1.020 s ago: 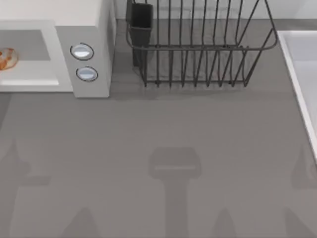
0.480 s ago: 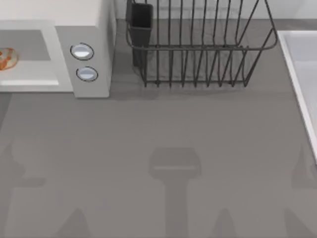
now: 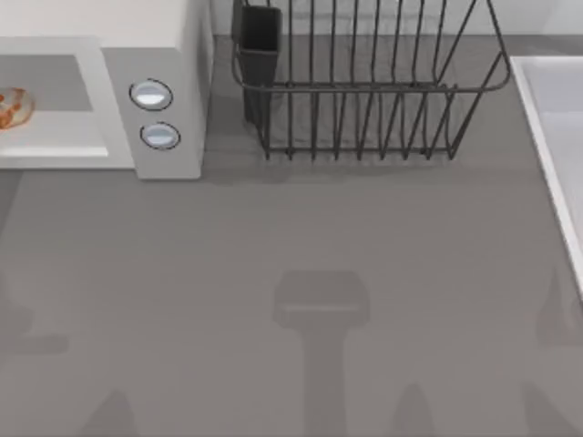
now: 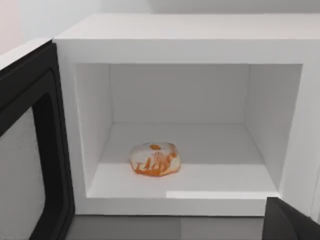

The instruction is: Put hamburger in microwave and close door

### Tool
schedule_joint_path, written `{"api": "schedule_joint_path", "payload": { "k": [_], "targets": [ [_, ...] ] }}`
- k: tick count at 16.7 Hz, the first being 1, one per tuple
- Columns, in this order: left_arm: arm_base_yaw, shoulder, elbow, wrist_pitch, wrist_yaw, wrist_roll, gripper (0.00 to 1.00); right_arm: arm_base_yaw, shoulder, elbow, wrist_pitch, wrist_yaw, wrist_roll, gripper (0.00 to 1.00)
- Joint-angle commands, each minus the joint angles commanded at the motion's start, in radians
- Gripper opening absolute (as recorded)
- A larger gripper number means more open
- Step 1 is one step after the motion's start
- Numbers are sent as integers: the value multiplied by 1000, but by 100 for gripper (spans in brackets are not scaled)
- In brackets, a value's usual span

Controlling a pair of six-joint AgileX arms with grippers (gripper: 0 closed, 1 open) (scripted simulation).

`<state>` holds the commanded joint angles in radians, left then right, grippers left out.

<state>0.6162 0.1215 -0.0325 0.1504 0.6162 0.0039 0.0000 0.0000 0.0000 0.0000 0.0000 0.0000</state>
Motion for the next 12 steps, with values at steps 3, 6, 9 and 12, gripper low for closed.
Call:
{"api": "schedule_joint_path", "payload": {
  "k": [3, 6, 9, 12],
  "targets": [
    [-3, 3, 5, 2, -5, 1, 0, 0, 0, 0, 0, 0, 0, 100],
    [-17, 66, 31, 44, -26, 2, 0, 0, 0, 0, 0, 0, 0, 100],
    [-50, 169, 68, 102, -53, 4, 0, 0, 0, 0, 0, 0, 0, 100],
    [-69, 212, 85, 129, -69, 5, 0, 0, 0, 0, 0, 0, 0, 100]
  ]
}}
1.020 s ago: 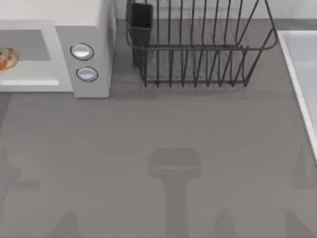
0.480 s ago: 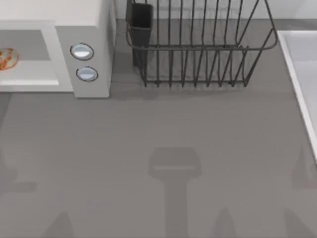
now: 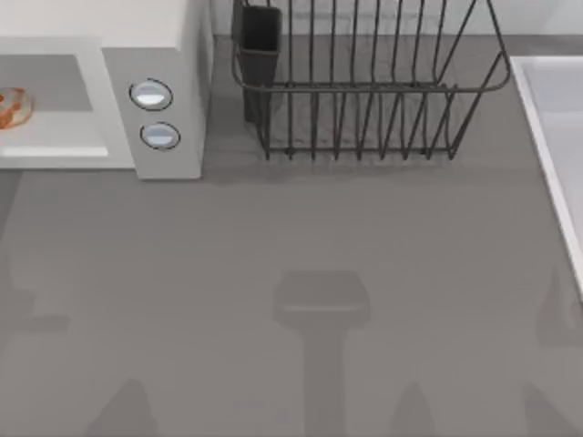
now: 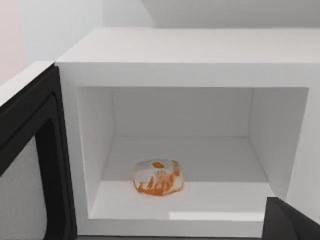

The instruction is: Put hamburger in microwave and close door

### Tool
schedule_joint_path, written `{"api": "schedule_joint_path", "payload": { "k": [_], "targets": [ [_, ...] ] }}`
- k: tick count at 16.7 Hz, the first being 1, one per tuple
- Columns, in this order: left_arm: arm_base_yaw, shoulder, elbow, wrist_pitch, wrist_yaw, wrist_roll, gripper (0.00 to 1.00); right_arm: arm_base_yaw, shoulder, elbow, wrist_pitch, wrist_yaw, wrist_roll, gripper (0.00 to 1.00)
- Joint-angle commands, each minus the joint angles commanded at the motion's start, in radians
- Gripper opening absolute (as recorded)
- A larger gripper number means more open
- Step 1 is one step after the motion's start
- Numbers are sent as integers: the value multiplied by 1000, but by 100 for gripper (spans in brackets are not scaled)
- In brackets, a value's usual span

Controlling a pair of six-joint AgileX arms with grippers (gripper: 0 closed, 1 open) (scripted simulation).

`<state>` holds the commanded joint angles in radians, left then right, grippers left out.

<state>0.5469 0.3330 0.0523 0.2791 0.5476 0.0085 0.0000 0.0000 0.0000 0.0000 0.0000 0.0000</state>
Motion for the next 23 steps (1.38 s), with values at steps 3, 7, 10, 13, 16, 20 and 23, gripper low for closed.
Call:
{"api": "schedule_joint_path", "payload": {
  "k": [3, 7, 10, 13, 16, 20, 23],
  "targets": [
    [4, -4, -4, -2, 1, 0, 0, 0, 0, 0, 0, 0, 0, 100],
    [43, 61, 62, -56, 14, 52, 0, 0, 0, 0, 0, 0, 0, 100],
    [120, 220, 221, -175, 43, 165, 0, 0, 0, 0, 0, 0, 0, 100],
    [214, 469, 450, -343, 74, 316, 0, 0, 0, 0, 0, 0, 0, 100],
    [308, 761, 700, -534, 98, 481, 0, 0, 0, 0, 0, 0, 0, 100],
    [413, 1118, 1021, -783, 114, 693, 0, 0, 0, 0, 0, 0, 0, 100],
    [467, 1304, 1210, -932, 120, 819, 0, 0, 0, 0, 0, 0, 0, 100]
  ]
}}
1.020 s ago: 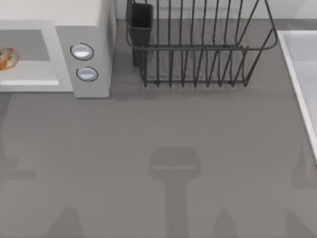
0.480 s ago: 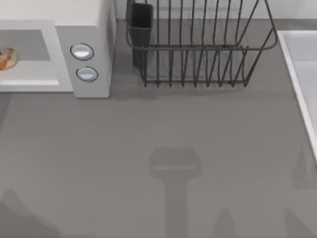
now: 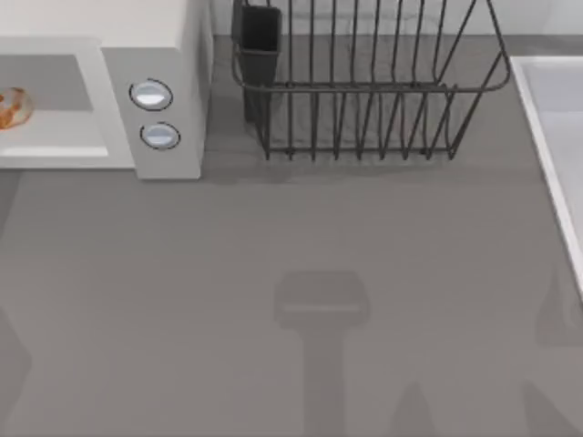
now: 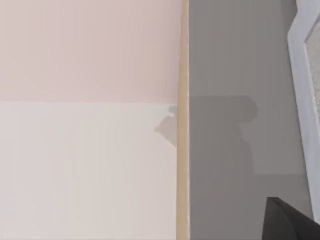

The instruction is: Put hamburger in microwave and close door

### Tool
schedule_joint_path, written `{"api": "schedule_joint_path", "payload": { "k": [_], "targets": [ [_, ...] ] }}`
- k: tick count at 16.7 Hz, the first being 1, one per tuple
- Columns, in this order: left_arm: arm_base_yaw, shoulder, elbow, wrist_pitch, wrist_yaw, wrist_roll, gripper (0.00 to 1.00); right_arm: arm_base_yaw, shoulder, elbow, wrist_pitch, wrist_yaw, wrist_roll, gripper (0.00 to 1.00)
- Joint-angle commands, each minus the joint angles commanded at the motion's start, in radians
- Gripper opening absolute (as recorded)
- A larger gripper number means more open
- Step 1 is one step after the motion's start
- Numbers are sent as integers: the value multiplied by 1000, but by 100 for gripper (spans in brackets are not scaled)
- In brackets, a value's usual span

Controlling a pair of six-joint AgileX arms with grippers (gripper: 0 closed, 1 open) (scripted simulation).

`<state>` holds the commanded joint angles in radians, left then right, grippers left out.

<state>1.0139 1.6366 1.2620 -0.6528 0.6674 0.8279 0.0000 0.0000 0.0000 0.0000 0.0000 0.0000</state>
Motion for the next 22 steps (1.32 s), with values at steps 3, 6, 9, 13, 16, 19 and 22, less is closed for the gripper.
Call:
{"api": "schedule_joint_path", "payload": {
  "k": [3, 6, 9, 13, 16, 19, 22],
  "targets": [
    [32, 105, 113, -94, 4, 81, 0, 0, 0, 0, 0, 0, 0, 100],
    [38, 128, 137, -114, 6, 99, 0, 0, 0, 0, 0, 0, 0, 100],
    [33, 125, 134, -111, 4, 98, 0, 0, 0, 0, 0, 0, 0, 100],
    [34, 150, 77, -39, 5, 99, 0, 0, 0, 0, 0, 0, 0, 100],
    [36, 193, -14, 113, 6, 101, 0, 0, 0, 0, 0, 0, 0, 100],
    [40, 234, -101, 237, 6, 102, 0, 0, 0, 0, 0, 0, 0, 100],
    [41, 247, -129, 268, 8, 104, 0, 0, 0, 0, 0, 0, 0, 100]
  ]
}}
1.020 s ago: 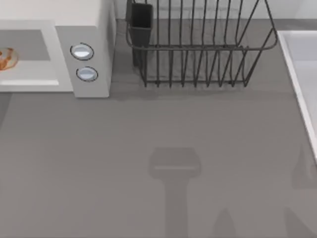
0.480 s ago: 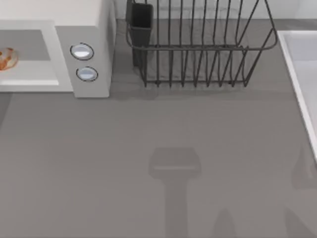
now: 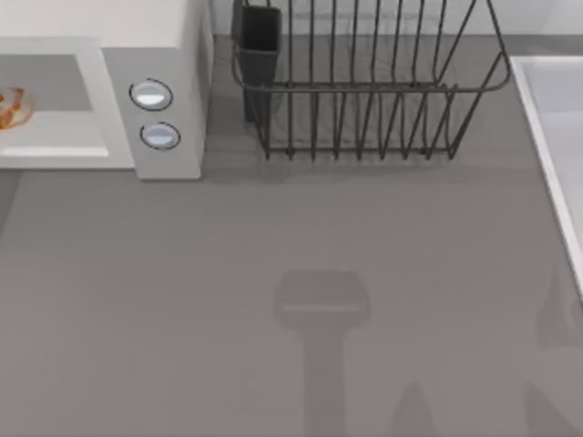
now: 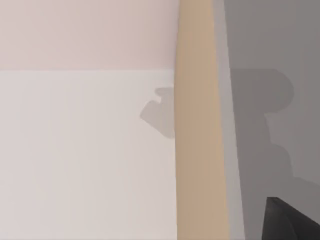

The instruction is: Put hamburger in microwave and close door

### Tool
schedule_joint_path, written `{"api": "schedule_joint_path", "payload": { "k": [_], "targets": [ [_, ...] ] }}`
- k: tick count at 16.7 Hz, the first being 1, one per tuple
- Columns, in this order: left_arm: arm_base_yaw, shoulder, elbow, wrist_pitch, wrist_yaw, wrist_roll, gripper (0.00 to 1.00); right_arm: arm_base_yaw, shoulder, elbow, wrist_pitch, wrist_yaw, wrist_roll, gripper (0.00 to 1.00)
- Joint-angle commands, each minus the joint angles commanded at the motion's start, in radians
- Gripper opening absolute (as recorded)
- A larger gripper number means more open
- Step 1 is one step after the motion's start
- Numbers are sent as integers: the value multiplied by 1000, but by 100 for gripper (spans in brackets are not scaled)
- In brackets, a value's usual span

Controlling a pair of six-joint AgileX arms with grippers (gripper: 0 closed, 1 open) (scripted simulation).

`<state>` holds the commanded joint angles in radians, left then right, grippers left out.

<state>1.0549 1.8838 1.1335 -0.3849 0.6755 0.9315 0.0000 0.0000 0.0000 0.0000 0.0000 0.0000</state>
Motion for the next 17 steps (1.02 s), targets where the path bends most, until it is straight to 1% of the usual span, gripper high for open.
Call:
{"api": "schedule_joint_path", "payload": {
  "k": [5, 7, 11, 13, 17],
  "targets": [
    [-14, -20, -16, 7, -4, -11, 0, 0, 0, 0, 0, 0, 0, 100],
    [-45, -74, -74, 37, -17, -41, 0, 0, 0, 0, 0, 0, 0, 100],
    [-125, -221, -278, 125, -59, -132, 0, 0, 0, 0, 0, 0, 0, 100],
    [-158, -284, -352, 164, -76, -171, 0, 0, 0, 0, 0, 0, 0, 100],
    [-176, -315, -385, 185, -84, -191, 0, 0, 0, 0, 0, 0, 0, 100]
  ]
}}
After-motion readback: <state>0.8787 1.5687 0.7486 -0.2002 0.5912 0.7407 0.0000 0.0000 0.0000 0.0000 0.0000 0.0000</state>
